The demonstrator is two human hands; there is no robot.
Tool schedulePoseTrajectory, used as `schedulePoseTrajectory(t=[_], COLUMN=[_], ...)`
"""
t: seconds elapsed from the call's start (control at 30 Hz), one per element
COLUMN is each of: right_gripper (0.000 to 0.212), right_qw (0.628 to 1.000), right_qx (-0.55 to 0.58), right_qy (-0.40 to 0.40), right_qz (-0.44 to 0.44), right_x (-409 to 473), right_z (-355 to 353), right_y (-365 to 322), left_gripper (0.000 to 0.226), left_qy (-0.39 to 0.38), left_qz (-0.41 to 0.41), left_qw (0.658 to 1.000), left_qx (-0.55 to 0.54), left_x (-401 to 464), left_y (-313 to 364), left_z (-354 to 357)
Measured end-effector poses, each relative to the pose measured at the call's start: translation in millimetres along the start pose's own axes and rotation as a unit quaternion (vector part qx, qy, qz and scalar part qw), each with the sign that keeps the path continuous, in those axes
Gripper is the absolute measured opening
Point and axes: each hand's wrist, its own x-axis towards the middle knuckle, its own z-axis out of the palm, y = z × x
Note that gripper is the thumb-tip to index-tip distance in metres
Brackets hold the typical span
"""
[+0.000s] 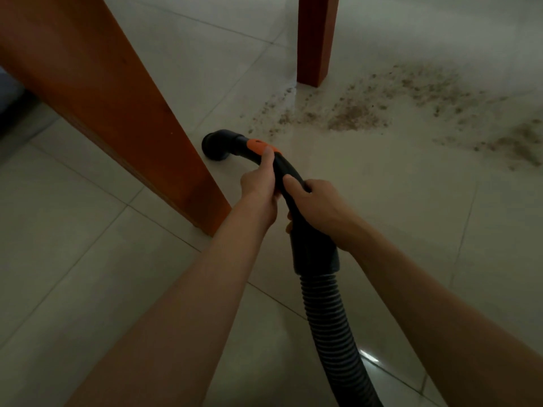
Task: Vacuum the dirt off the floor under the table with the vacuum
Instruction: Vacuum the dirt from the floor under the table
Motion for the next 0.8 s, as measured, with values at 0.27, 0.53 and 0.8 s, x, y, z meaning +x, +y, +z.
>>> schedulePoseTrajectory(t=[0.27, 0.53, 0.8], right_gripper=[0.044, 0.042, 0.045], right_qw=[0.999, 0.997, 0.995], right_qx=[0.022, 0.015, 0.005], right_qy=[-0.021, -0.058, -0.085], right_qz=[0.026, 0.038, 0.048], right_x=[23.2, 18.3, 5.3], right_z=[6.1, -26.3, -46.6], right_y=[-15.1, -12.2, -7.8], left_gripper=[0.037, 0.035, 0.034], left_qy=[0.038, 0.020, -0.015], left_qz=[0.031, 0.042, 0.047], left_qw=[0.999, 0.996, 0.995], left_qx=[-0.004, -0.075, -0.090], left_x=[12.6, 6.2, -5.0], left_y=[12.0, -5.0, -19.7], left_z=[-0.2, 14.1, 22.4])
